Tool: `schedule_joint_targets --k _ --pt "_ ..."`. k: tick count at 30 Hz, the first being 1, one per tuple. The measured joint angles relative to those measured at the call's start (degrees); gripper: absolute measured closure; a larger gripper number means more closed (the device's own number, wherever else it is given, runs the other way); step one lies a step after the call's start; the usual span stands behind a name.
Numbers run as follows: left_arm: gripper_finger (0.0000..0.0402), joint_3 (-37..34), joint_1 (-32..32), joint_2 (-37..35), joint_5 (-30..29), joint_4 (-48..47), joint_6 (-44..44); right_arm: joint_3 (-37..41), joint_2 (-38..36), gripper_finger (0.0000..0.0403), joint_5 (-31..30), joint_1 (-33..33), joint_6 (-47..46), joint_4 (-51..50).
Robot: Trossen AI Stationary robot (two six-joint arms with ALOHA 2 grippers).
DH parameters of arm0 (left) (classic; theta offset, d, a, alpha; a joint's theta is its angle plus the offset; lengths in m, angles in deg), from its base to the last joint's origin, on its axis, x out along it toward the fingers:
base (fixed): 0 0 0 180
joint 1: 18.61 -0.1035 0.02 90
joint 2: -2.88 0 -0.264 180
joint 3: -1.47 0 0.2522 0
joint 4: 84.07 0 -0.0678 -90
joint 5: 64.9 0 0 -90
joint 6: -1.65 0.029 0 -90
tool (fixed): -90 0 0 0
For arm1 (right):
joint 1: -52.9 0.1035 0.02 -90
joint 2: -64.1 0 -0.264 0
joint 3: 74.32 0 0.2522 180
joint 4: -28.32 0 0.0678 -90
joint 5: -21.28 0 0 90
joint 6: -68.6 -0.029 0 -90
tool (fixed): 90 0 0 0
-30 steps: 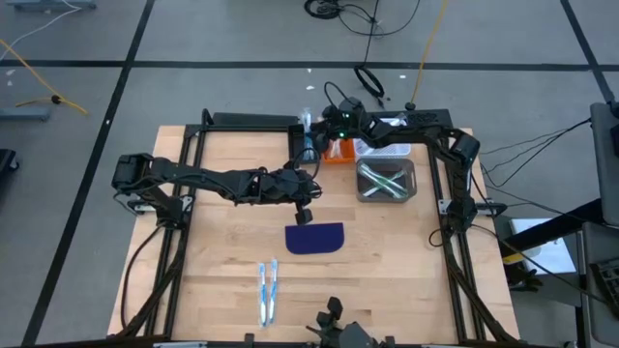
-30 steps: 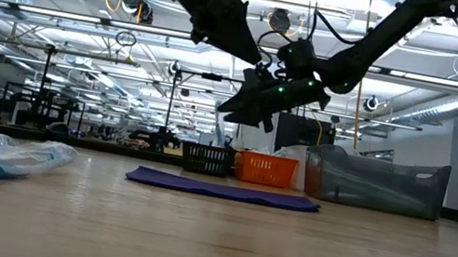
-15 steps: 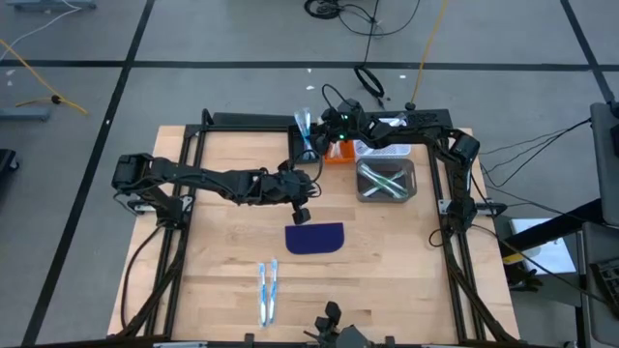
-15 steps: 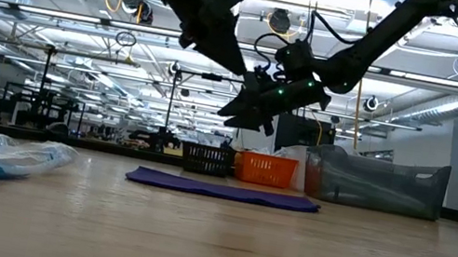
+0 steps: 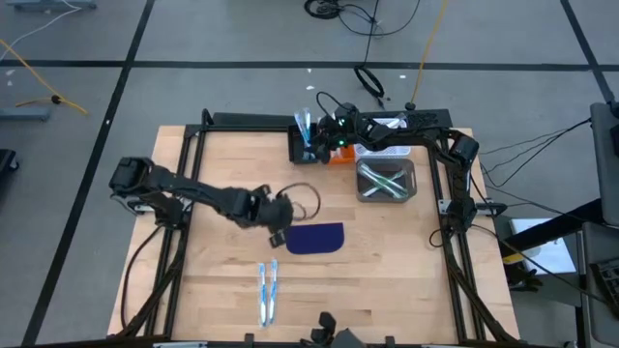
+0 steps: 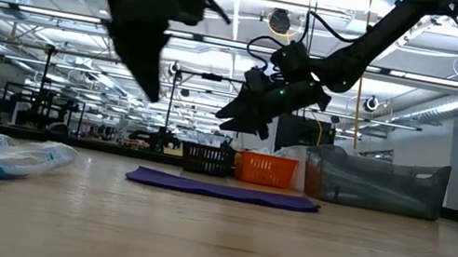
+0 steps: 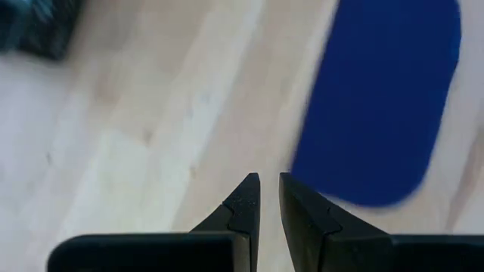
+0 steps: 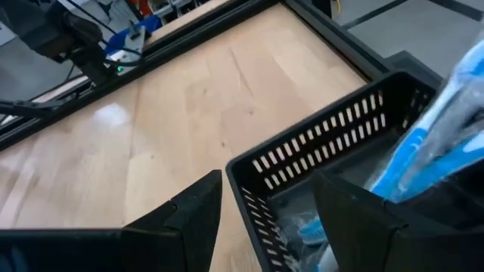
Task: Pick & Place Toothbrushes
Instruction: Put the blue toothbrush into the black bin
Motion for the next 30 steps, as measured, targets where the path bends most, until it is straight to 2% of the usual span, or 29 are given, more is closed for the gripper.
schedule_joint_targets --k 3,6,11,15,19,26,30 --pt "0.0350 -0.45 3.71 0.02 -2.06 -3.04 -6.12 0.00 0.00 0.0202 -0.02 0.55 0.65 -0.51" --pt "0.0350 -0.82 6.86 0.02 -1.73 -3.92 -13.43 0.02 0.00 0.0202 2.07 1.69 0.73 -1.96" --pt "0.0350 -3.24 12.42 0.02 1.91 -4.06 -24.82 0.02 0.00 0.0206 6.08 3.93 1.38 -3.56" --pt "0.0350 -6.25 17.29 0.02 6.63 -3.27 -35.94 0.02 0.00 0.0204 5.91 5.87 2.80 -4.94" --pt "0.0350 -10.06 21.87 0.02 9.97 1.80 -44.75 0.02 0.00 0.0205 5.89 7.10 3.21 -4.86" --pt "0.0350 -13.50 25.90 0.02 8.98 4.75 -53.91 0.02 0.00 0.0204 5.72 8.25 3.68 -4.73" --pt "0.0350 -15.05 26.31 0.02 7.89 9.36 -54.31 0.02 0.00 0.0204 5.67 8.65 3.70 -4.74"
